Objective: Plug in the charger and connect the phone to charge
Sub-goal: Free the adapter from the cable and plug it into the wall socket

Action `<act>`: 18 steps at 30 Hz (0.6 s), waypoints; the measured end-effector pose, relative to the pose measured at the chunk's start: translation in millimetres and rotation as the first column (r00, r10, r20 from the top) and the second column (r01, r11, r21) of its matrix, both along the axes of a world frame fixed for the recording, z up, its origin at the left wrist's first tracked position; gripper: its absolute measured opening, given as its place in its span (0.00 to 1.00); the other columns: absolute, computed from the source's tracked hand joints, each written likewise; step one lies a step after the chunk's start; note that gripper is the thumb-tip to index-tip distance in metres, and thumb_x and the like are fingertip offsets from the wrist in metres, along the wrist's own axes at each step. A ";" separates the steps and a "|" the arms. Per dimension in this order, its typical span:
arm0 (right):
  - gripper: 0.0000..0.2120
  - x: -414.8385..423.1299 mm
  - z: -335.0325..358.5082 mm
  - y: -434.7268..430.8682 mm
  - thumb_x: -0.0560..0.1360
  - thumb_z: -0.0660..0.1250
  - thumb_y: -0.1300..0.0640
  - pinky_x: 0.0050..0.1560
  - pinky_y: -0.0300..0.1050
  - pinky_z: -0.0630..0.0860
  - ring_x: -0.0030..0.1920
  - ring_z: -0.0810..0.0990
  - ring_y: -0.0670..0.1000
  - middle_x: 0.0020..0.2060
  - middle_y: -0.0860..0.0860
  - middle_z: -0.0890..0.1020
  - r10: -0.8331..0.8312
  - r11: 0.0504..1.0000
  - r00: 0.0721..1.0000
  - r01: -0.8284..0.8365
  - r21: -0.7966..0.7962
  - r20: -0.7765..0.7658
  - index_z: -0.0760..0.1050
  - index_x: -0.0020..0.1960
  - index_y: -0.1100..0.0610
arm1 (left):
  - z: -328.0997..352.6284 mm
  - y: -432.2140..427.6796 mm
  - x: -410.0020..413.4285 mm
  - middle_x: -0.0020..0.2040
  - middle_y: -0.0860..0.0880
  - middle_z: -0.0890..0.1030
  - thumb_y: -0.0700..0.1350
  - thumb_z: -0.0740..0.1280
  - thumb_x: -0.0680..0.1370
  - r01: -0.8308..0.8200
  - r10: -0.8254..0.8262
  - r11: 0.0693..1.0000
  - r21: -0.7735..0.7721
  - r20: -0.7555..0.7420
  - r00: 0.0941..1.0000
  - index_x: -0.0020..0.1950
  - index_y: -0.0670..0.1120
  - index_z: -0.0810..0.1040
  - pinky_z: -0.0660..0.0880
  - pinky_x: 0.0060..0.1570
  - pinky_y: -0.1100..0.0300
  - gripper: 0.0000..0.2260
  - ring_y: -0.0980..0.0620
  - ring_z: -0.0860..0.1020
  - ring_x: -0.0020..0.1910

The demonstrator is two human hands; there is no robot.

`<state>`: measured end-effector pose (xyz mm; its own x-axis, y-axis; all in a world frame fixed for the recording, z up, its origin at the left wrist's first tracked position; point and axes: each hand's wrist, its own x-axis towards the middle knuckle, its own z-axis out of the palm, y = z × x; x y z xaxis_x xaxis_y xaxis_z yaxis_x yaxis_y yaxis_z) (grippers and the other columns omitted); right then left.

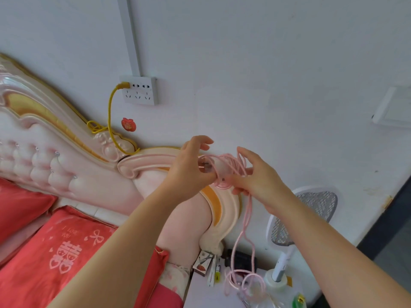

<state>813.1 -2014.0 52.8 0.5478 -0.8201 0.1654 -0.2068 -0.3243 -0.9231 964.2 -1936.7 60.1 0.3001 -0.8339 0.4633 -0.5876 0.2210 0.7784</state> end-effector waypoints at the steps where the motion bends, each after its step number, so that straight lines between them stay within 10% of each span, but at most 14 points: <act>1: 0.35 -2.0 2.4 -2.6 0.64 0.76 0.56 0.27 0.31 0.72 0.24 0.80 0.45 0.39 0.49 0.81 -0.050 0.993 0.998 0.045 -0.105 -0.043 0.67 0.67 0.47 | 2.8 2.2 2.2 0.58 0.50 0.71 0.37 0.71 0.67 0.026 -0.026 1.000 0.005 0.018 1.000 0.53 0.64 0.65 0.78 0.44 0.65 0.27 0.51 0.80 0.46; 7: 0.02 -10.8 -0.6 -27.6 0.70 0.70 0.52 0.27 0.27 0.67 0.18 0.74 0.43 0.23 0.44 0.80 -0.143 0.957 0.990 0.138 -0.254 0.001 0.80 0.42 0.45 | 11.8 15.8 12.1 0.57 0.61 0.74 0.37 0.68 0.64 0.154 -0.154 0.988 0.017 -0.010 0.988 0.52 0.69 0.67 0.79 0.46 0.61 0.29 0.51 0.80 0.40; 10: 0.12 -8.9 -15.5 -32.1 0.74 0.65 0.57 0.28 0.35 0.67 0.20 0.71 0.44 0.24 0.46 0.79 -0.182 0.979 0.983 0.182 -0.092 0.010 0.79 0.33 0.49 | 12.8 19.1 12.4 0.59 0.59 0.75 0.35 0.69 0.64 0.199 -0.206 0.978 -0.063 -0.141 0.968 0.52 0.69 0.70 0.78 0.45 0.61 0.30 0.56 0.79 0.39; 15: 0.08 -1.0 -42.7 -17.0 0.73 0.65 0.57 0.39 0.39 0.68 0.34 0.73 0.42 0.34 0.43 0.78 0.040 0.993 0.912 -0.082 -0.087 -0.409 0.77 0.38 0.49 | 17.3 20.7 8.2 0.58 0.59 0.76 0.39 0.71 0.65 0.144 -0.172 0.979 -0.146 -0.202 0.964 0.50 0.68 0.71 0.78 0.45 0.63 0.26 0.58 0.79 0.38; 18: 0.22 3.8 -33.6 -9.4 0.69 0.60 0.72 0.48 0.40 0.71 0.51 0.77 0.49 0.53 0.52 0.80 0.046 0.999 0.998 -0.045 0.030 -0.052 0.75 0.58 0.55 | 14.7 20.5 6.3 0.58 0.56 0.74 0.37 0.70 0.69 0.090 -0.115 0.984 -0.152 -0.168 0.979 0.52 0.64 0.69 0.78 0.47 0.65 0.24 0.61 0.79 0.38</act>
<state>816.9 -2023.3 19.2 0.5918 -0.7983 0.1119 -0.2409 -0.3076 -0.9205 970.5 -1916.2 74.7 0.3037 -0.7932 0.5278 -0.4134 0.3895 0.8231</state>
